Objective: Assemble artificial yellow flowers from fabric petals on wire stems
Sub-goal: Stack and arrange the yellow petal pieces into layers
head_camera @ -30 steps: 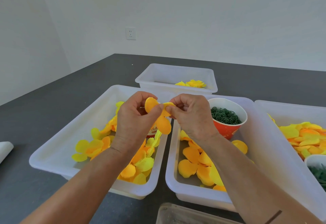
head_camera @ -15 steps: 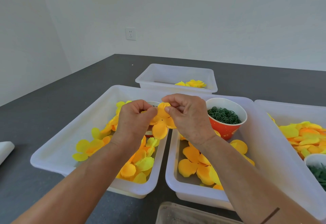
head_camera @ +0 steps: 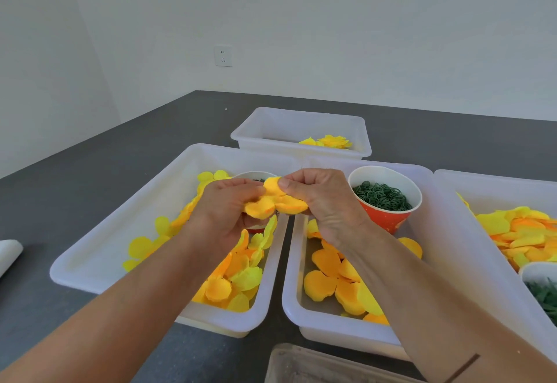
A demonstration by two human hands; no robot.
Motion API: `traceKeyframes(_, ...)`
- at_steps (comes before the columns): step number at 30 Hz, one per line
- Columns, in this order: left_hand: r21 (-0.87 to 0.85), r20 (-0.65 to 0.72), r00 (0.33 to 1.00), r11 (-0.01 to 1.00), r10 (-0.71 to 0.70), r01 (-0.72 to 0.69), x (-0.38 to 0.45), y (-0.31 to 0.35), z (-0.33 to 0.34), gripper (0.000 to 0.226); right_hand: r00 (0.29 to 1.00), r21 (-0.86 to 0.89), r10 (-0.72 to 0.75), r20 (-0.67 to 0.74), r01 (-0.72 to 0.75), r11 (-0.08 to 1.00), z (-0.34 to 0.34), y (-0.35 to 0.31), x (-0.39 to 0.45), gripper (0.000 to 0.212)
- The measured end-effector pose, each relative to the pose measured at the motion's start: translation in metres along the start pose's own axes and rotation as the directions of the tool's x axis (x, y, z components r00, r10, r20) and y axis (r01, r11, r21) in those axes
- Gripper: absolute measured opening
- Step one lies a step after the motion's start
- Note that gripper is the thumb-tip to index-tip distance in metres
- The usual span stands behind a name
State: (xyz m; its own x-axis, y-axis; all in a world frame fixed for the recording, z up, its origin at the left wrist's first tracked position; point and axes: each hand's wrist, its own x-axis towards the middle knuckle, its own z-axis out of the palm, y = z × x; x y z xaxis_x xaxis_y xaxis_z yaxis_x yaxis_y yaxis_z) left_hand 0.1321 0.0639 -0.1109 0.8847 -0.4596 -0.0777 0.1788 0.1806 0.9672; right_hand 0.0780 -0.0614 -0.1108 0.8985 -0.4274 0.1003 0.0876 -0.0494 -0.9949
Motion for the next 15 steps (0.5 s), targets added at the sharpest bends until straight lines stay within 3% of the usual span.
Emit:
traceKeyframes(4, -0.058, 0.066, 0.996, 0.996, -0.065, 0.069, 0.001, 0.004, -0.004, 0.017, 0.995, 0.184, 0.057, 0.083, -0.071, 0.98, 0.0, -0.002, 0.002, 0.014)
traceKeyframes(6, 0.008, 0.012, 1.0, 1.0, -0.005, 0.005, -0.001, 0.0, -0.002, 0.018, 0.998, 0.051, -0.014, 0.055, 0.011, 0.999, -0.001, -0.002, 0.002, 0.007)
traceKeyframes(8, 0.235, -0.085, 0.986, 0.964, 0.146, -0.122, 0.0, -0.007, 0.0, 0.021, 0.988, -0.203, -0.151, 0.034, 0.155, 0.967, -0.002, -0.001, 0.002, 0.014)
traceKeyframes(11, 0.482, -0.126, 0.935, 0.844, 0.331, -0.235, 0.003, -0.013, 0.0, 0.027, 0.934, -0.538, -0.344, 0.098, 0.34, 0.771, -0.003, 0.0, -0.001, 0.023)
traceKeyframes(15, 0.526, -0.157, 0.929, 0.824, 0.336, -0.209, 0.007, -0.016, -0.005, 0.033, 0.857, -0.729, -0.443, 0.264, 0.478, 0.49, -0.003, 0.002, -0.002, 0.023)
